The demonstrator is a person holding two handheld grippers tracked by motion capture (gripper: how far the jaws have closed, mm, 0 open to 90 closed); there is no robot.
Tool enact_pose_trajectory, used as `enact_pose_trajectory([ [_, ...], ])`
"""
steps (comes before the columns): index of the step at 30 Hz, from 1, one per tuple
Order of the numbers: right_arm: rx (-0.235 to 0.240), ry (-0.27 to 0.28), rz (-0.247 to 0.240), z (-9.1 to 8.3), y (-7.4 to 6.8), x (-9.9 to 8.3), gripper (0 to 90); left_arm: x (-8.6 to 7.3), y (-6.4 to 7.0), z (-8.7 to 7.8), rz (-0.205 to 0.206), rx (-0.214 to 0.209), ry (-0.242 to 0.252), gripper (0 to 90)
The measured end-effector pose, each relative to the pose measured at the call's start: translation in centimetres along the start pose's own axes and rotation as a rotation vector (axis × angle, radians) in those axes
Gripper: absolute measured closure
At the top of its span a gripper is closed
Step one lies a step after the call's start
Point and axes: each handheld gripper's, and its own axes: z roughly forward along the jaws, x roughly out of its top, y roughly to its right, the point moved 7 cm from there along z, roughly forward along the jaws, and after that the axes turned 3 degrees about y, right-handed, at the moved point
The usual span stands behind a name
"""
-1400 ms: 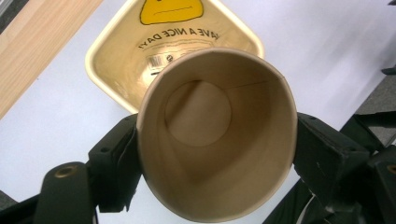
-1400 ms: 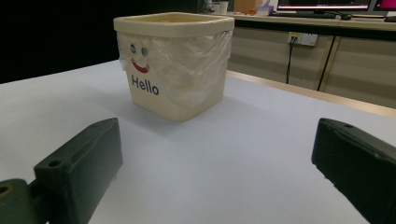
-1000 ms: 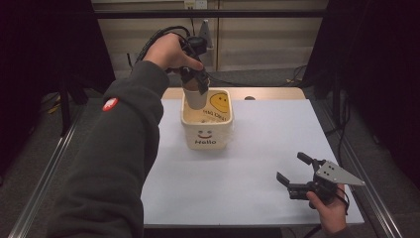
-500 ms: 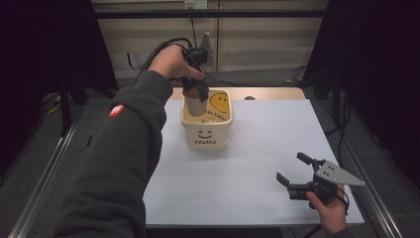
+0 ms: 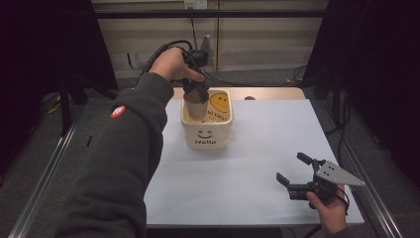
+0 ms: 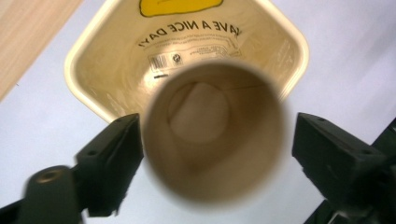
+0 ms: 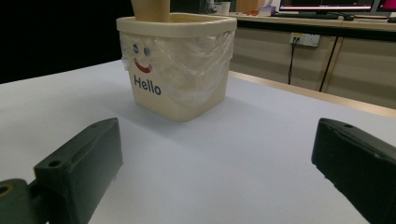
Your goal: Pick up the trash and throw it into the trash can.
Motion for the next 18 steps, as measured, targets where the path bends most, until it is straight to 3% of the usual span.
enact_pose_trajectory([
  [7, -0.001, 0.000, 0.000, 0.0, 0.0, 0.0, 1.4, -0.1, 0.3, -0.7, -0.015, -0.010, 0.026, 14.7],
  [8, 0.001, 0.001, 0.001, 0.0, 0.0, 0.0, 1.4, -0.1, 0.3, -1.1, 0.002, -0.009, 0.027, 14.6],
  [18, 0.003, -0.003, -0.006, 0.1, 0.0, 0.0, 1.4, -0.5, 0.6, -5.0, -0.015, 0.017, 0.061, 14.0],
])
